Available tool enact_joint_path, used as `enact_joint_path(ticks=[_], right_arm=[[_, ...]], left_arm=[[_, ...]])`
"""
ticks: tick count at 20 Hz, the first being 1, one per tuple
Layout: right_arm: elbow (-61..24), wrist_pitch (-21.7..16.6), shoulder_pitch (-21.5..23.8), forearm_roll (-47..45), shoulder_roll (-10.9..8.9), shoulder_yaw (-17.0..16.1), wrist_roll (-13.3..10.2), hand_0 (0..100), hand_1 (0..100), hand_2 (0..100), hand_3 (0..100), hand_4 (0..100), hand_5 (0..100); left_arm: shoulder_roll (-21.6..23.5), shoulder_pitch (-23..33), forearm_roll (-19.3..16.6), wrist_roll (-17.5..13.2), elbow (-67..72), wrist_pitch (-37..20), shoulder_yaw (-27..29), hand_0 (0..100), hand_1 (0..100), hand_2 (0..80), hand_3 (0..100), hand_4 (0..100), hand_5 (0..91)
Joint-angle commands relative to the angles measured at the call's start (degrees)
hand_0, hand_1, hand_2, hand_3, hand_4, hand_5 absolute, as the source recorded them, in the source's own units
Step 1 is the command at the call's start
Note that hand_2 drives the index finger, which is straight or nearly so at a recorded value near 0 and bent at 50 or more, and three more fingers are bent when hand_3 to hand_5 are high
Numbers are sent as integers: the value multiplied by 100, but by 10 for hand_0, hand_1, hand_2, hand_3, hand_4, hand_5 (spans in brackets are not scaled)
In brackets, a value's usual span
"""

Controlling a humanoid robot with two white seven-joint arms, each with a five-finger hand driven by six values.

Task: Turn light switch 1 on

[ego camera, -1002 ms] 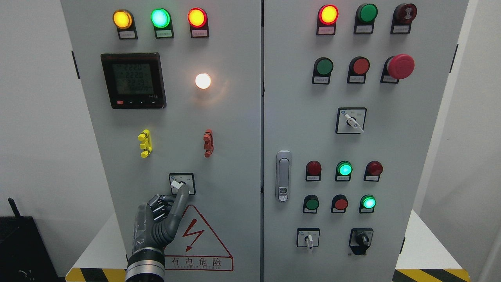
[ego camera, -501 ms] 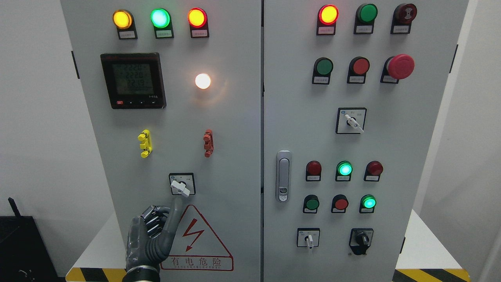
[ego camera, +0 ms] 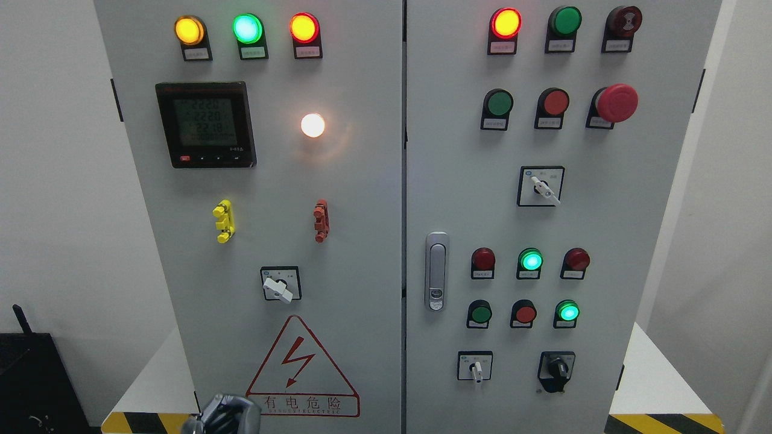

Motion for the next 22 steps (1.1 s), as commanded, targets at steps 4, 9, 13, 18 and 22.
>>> enact_joint_path(ticks=[4,9,13,18,22], right_arm=[[0,3,0,-141,0,0,2,0,0,0,0,0,0],[0,3,0,-141,0,0,2,0,0,0,0,0,0],[0,3,0,-141,0,0,2,0,0,0,0,0,0],[0,3,0,-141,0,0,2,0,0,0,0,0,0],[0,3,0,-141,0,0,2,0,0,0,0,0,0]], left_arm=[[413,777,149,-430,5514,-1762,664,37,155,489,915,947,725],[448,144,131,-912,8574,-1728,646,66,99,314,727,782,549],[597,-400,87,-1483,10728,-1465,585,56,169,193,467,499,38],[597,-507,96,-1625,11269,27,181,133,198,0,18,129,0],[536,-638,166,-1731,11278,951,207,174,183,0,0,0,0]])
